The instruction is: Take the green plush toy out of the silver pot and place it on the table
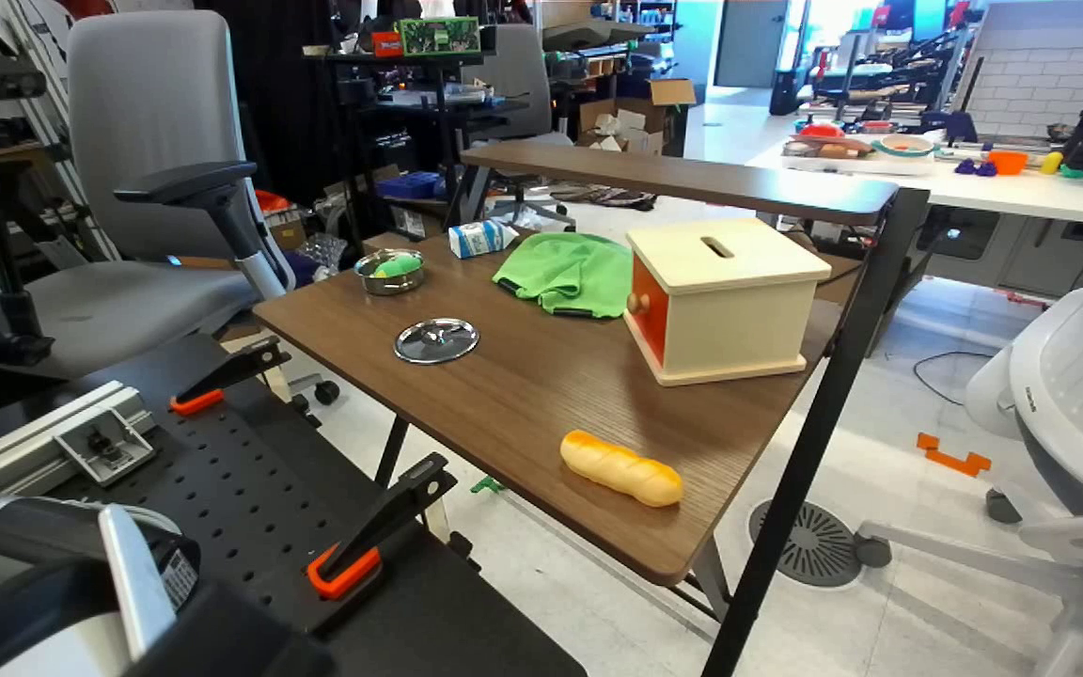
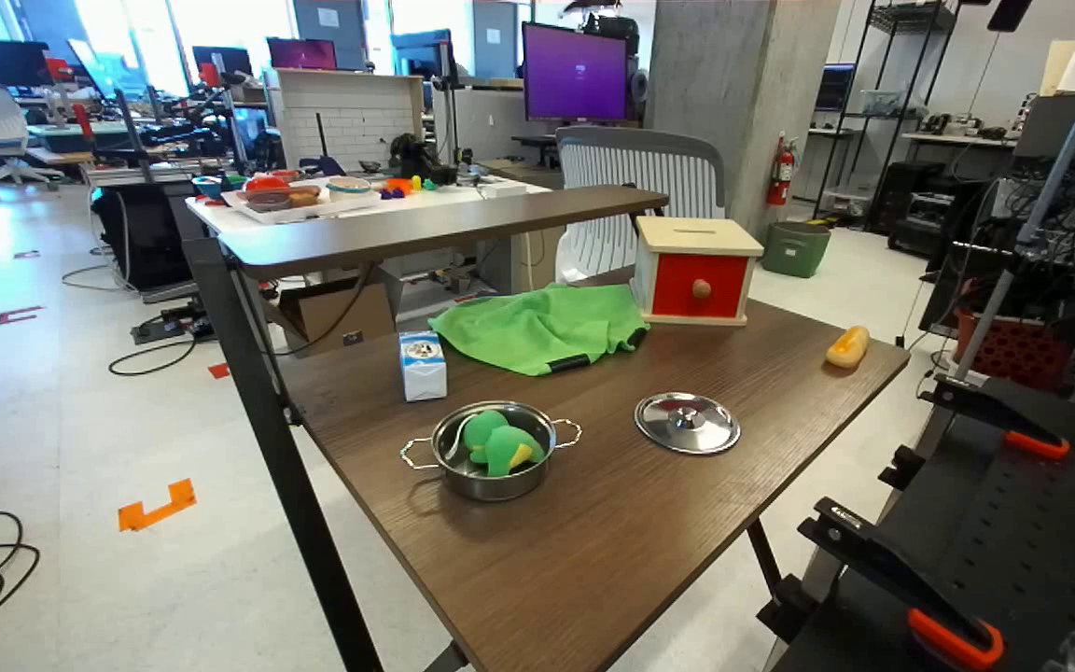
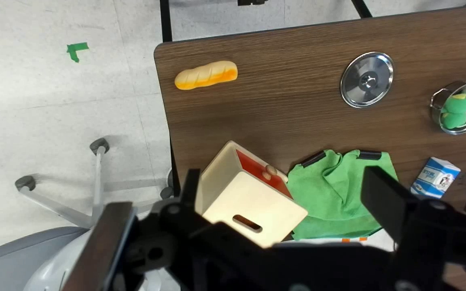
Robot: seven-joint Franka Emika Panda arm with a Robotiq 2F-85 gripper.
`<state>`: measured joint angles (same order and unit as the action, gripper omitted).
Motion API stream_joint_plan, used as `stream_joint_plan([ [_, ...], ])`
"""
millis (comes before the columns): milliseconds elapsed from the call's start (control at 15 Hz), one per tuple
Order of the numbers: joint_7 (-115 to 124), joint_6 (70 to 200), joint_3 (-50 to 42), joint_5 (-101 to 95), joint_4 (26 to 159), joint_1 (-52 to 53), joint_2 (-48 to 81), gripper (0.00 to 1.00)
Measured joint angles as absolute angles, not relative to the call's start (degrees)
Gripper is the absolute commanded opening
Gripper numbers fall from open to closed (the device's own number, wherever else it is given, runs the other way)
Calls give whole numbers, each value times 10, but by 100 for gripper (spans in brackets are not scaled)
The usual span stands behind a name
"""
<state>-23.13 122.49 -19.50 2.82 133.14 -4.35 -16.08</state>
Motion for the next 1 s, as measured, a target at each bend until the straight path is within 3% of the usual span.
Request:
stream_joint_plan([
  [1000,-303,1234,-34,56,1329,41,-70,100],
])
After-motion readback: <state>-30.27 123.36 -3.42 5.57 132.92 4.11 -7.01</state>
